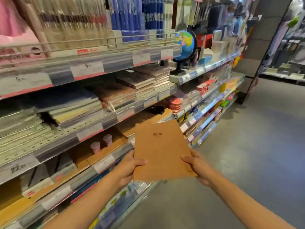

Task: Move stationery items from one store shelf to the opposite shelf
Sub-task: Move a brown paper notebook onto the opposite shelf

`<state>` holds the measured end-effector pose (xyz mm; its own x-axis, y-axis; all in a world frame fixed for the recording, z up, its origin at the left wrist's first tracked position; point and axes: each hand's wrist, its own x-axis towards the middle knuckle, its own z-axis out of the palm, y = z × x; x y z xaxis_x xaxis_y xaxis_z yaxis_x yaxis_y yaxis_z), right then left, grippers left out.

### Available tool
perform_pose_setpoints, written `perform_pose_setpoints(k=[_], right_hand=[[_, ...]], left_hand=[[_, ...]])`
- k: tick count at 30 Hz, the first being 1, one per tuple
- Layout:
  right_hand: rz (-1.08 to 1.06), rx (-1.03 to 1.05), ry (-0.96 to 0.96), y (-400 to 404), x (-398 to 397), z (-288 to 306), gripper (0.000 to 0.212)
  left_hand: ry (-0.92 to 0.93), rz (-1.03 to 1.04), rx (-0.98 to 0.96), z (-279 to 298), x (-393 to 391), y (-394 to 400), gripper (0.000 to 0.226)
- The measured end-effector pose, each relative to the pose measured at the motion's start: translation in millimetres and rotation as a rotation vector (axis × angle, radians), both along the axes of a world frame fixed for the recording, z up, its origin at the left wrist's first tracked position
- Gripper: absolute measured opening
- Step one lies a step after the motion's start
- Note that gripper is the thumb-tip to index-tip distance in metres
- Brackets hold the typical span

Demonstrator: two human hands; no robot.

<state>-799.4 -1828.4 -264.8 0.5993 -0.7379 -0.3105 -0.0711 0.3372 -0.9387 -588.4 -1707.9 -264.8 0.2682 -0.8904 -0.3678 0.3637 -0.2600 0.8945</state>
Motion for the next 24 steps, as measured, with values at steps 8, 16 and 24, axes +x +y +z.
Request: perform_pose_setpoints(k=[8, 16, 24], right_hand=[[0.201, -0.054, 0.120, -90.2, 77.4, 7.1, 0.027], [0.421, -0.109, 0.246, -172.4, 158.2, -4.1, 0.015], [0.580, -0.475, 0.441, -225.6, 228.1, -20.2, 0.017]], left_hand=[[0.009, 0.217, 0.085, -4.4, 45.5, -60.5, 0.039], [-0.185, 0.546, 0.264, -22.0, 77.2, -112.9, 0.034], [-0.833, 0.576, 0.572, -31.2, 88.0, -148.7, 0.055]])
